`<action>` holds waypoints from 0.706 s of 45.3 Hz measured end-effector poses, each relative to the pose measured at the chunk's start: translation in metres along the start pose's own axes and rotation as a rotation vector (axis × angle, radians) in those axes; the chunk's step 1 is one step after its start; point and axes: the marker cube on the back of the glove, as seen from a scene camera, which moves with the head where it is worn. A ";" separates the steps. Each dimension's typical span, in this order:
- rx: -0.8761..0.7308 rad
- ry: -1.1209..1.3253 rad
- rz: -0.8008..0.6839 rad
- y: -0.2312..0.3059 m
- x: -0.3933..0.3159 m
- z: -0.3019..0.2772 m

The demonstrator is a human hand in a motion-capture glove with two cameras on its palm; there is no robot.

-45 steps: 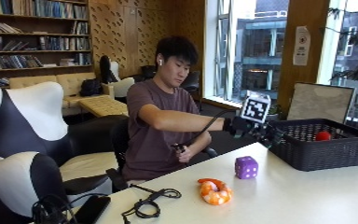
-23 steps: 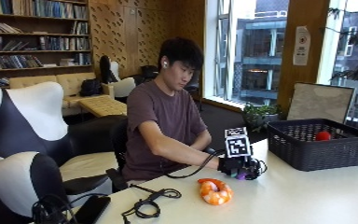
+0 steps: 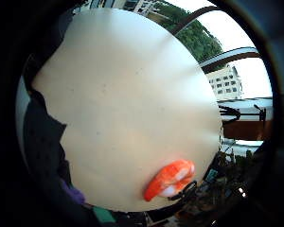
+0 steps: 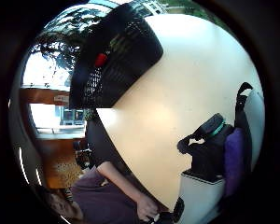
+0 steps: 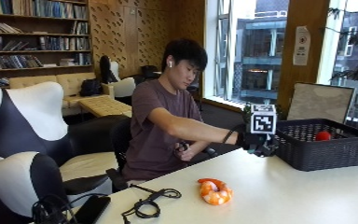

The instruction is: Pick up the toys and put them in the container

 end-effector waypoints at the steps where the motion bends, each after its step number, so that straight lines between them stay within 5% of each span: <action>1: 0.008 -0.002 0.002 -0.005 -0.003 -0.014; 14: 0.174 -0.155 -0.041 -0.078 -0.072 -0.166; 18: 0.198 -0.040 0.064 -0.106 -0.083 -0.181; 32: 0.230 -0.246 -0.179 -0.184 -0.208 -0.175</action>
